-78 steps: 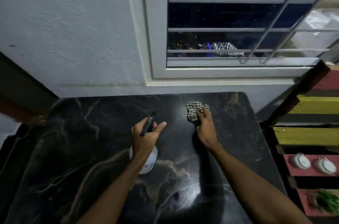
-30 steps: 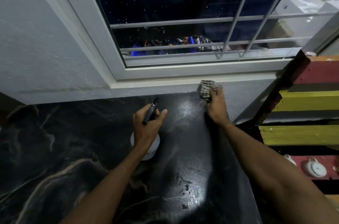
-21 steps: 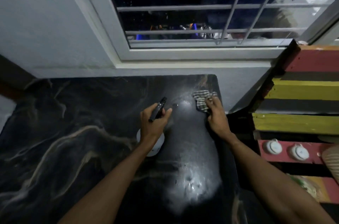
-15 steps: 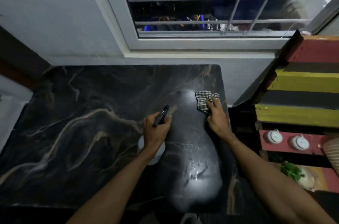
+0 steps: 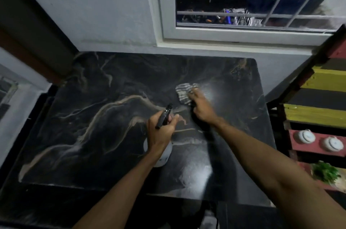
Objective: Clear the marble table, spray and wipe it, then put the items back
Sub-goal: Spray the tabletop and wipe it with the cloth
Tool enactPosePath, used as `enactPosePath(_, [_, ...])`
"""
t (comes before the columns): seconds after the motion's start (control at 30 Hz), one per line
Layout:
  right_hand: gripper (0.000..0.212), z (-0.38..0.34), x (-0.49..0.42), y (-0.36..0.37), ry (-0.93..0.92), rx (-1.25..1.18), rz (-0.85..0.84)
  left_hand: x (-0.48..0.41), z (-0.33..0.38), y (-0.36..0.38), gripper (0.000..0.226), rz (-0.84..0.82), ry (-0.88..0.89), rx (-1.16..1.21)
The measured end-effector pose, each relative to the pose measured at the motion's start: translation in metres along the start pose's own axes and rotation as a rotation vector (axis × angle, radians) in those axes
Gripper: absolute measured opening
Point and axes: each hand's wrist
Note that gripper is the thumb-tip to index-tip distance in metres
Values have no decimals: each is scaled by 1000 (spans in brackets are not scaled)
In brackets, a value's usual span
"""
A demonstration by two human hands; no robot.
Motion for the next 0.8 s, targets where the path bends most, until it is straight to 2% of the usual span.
enactPosePath(0.07, [68,-17,19,23,-160,25,-98,-2,-7,-17,34,20,-8,14])
enactPosePath(0.1, [69,-17,23,24,-126,-4,-56,-4,-10,-24,34,18,-17,17])
enactPosePath(0.2, [67,-27,47,31,181,-11,179,-3,-21,-47,34,8,-16,-13])
enactPosePath(0.23, [63,-38,64,41,159,19,160,-1,-22,-53,34,6,-10,-27])
enactPosePath(0.33, [64,-50,115,62,-126,83,-29,7,-22,-64,32,-13,33,-49])
enactPosePath(0.37, [67,-44,127,54,-121,82,-14,12,-20,-65,32,-27,46,-44])
enactPosePath(0.4, [68,-34,135,43,-23,63,59,17,-20,-65,32,-38,47,-39])
enactPosePath(0.5, [68,-7,152,14,477,36,361,35,-20,-64,36,-70,3,-33])
enactPosePath(0.53, [68,-10,158,15,532,36,403,43,-21,-63,37,-71,-1,-27])
enactPosePath(0.6, [64,-37,167,34,379,-6,364,59,-21,-62,37,-67,3,-24])
enactPosePath(0.7, [72,-69,184,72,-39,30,71,79,-19,-57,35,-47,32,-53])
enactPosePath(0.73, [74,-65,186,75,-115,67,20,83,-18,-55,35,-41,35,-63])
enactPosePath(0.8, [76,-36,193,49,29,20,101,91,-13,-49,36,-39,34,-72])
Point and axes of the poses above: each hand's wrist, its own x-axis away from the middle knuckle, its own y-axis out of the palm, z = x × y, and after that the axes turned 5 degrees about z, right-handed
